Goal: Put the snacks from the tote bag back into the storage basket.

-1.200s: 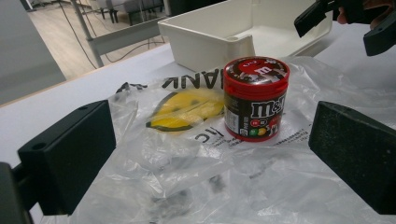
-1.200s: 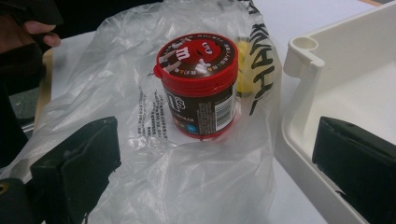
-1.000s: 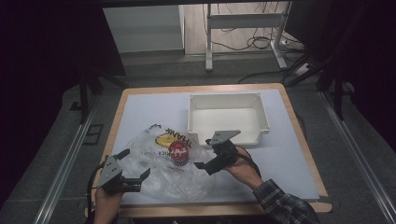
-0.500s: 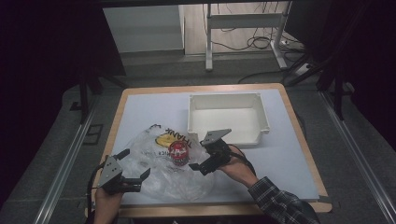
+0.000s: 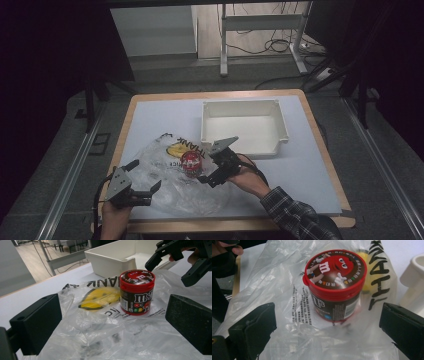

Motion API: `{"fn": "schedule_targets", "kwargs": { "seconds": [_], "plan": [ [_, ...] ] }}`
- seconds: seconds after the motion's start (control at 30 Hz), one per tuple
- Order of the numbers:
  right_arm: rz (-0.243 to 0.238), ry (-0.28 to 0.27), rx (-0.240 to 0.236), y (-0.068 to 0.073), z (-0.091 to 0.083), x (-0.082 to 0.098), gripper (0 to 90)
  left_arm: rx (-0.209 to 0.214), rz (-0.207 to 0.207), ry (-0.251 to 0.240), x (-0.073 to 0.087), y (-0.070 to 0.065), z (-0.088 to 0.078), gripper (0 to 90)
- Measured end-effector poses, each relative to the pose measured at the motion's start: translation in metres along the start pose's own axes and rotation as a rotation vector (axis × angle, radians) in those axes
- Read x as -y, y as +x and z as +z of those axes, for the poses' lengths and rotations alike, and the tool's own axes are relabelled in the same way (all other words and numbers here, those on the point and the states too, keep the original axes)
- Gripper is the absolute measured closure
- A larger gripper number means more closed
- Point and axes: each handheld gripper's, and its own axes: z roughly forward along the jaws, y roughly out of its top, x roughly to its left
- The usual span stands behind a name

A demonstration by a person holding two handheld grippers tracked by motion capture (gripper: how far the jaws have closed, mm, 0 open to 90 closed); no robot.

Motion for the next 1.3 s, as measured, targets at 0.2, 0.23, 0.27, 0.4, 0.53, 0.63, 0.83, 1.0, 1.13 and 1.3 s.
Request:
{"fn": "schedule_targets", "kwargs": {
  "seconds": [0.2,0.23,0.27,0.4,0.53,0.63,0.83,1.0,1.13,1.3],
  "plan": [
    [0.003,0.024,0.013,0.001,0.007,-0.006,1.2,-0.001,0.002,0.0,0.0,0.0,0.0,0.5],
    [0.007,0.03,0.016,0.001,0.008,-0.006,1.2,0.0,0.002,0.0,0.0,0.0,0.0,0.5],
    [0.007,0.031,0.018,0.001,0.009,-0.007,1.2,-0.001,0.001,0.0,0.0,0.0,0.0,0.5],
    [0.022,0.05,0.018,-0.001,0.014,-0.011,1.2,-0.001,0.001,-0.003,0.0,0.0,0.0,0.5],
    [0.011,0.084,0.034,0.0,0.022,-0.014,1.2,-0.002,0.001,-0.003,0.0,0.0,0.0,0.5],
    [0.002,0.111,0.044,0.001,0.027,-0.017,1.2,-0.002,0.0,-0.003,0.0,0.0,0.0,0.5],
    [-0.007,0.169,0.069,0.002,0.036,-0.024,1.7,-0.002,-0.001,-0.004,0.0,-0.001,0.0,0.5],
    [0.006,0.199,0.069,-0.002,0.042,-0.027,1.7,-0.002,-0.001,-0.003,0.0,0.0,0.0,0.5],
    [0.009,0.221,0.083,-0.004,0.046,-0.031,3.8,-0.003,0.0,-0.002,0.0,0.0,0.0,0.5],
    [0.001,0.255,0.086,-0.004,0.055,-0.036,7.2,-0.002,0.003,0.001,0.0,0.0,0.0,0.5]
  ]
}}
